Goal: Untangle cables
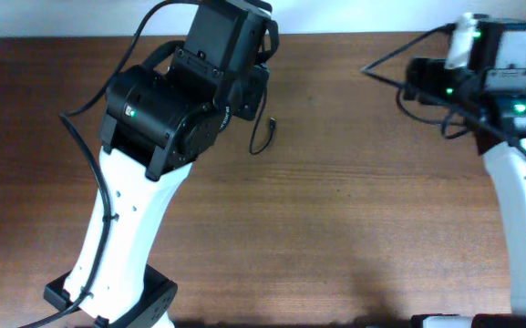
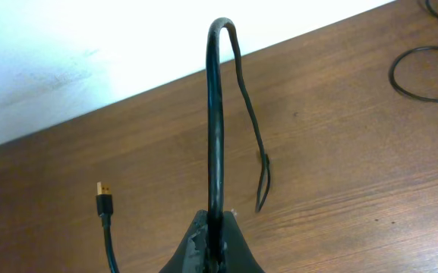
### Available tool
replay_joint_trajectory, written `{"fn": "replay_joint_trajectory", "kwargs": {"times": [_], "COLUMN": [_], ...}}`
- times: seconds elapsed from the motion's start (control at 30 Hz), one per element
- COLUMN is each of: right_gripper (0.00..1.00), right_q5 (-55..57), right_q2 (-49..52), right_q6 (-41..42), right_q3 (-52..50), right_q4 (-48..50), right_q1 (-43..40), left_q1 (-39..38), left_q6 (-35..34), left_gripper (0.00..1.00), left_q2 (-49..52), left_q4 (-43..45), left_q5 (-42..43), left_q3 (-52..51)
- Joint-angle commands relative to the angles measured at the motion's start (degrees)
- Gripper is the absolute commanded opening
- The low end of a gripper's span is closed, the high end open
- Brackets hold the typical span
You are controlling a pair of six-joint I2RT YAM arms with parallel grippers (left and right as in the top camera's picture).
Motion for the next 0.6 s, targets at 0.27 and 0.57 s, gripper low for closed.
{"fn": "replay_joint_trajectory", "kwargs": {"times": [0.27, 0.57], "right_gripper": [0.96, 0.99], "right_q5": [8.7, 9.9], "right_q2": [-3.5, -7.4], "right_q6": [-1.4, -2.8], "right_q3": [0.1, 1.6], "right_q4": [-1.6, -2.5], "right_q1": [1.0, -2.1], "left_q1": [-1.1, -11.7], "left_q6": [0.0, -0.2], "left_gripper": [0.00, 0.00], "left_q2": [10.9, 13.8], "left_q4": [3.8, 16.4], "left_q5": [14.3, 23.8], "left_q3": [0.2, 0.2]}}
